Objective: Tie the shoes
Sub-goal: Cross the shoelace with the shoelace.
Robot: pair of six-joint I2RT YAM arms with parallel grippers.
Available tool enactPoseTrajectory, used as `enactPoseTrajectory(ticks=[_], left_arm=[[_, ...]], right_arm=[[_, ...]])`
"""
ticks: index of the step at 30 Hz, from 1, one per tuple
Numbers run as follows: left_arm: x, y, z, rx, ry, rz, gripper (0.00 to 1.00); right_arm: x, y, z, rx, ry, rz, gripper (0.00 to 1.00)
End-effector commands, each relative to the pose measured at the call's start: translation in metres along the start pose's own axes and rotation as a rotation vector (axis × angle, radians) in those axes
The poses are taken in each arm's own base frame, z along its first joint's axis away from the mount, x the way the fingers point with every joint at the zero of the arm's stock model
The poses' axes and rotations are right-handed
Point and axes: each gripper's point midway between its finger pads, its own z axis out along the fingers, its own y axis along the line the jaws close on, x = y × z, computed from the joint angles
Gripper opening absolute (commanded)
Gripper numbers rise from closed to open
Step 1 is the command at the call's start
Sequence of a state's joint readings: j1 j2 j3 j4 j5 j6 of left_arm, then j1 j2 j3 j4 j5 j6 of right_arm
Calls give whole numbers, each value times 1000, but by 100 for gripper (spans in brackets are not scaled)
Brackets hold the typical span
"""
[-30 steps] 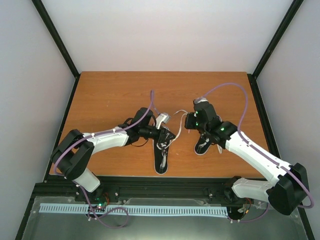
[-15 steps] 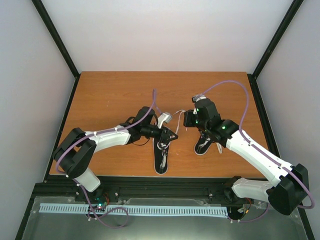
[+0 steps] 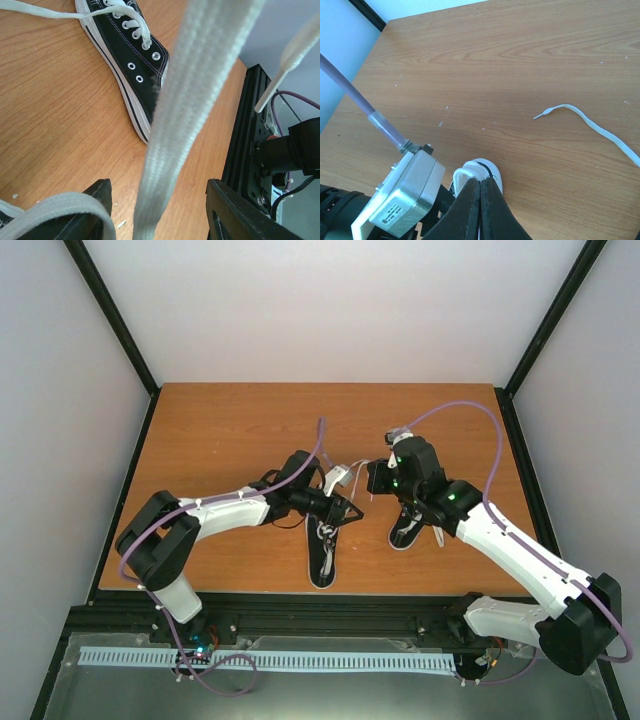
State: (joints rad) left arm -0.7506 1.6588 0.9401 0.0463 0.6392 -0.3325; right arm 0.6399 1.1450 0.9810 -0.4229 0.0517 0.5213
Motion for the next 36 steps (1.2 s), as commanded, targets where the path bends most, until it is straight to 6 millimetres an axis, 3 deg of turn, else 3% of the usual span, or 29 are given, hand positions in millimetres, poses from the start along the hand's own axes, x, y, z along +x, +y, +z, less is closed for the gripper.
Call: enactPoseTrajectory(ticks=[1, 12, 18, 22, 30, 36], left_arm=[[-5, -15, 6, 43, 15, 69, 51], [3, -34, 3, 123, 44, 121, 13], [11, -53, -2, 160, 66, 167, 5], [19, -54, -10, 143, 62, 184, 2], [29, -46, -15, 102, 30, 161, 1], [32, -39, -20, 48, 14, 147, 1]], right_arm=[[-13, 5, -10, -18, -39, 17, 3], [-8, 4, -16, -25, -23, 18, 3], [-7, 9, -22, -52, -16, 2, 3], [0, 6, -16, -48, 4, 7, 3], [8, 9, 12, -101, 9, 2, 3], [13, 23, 48, -219, 38, -29, 3]])
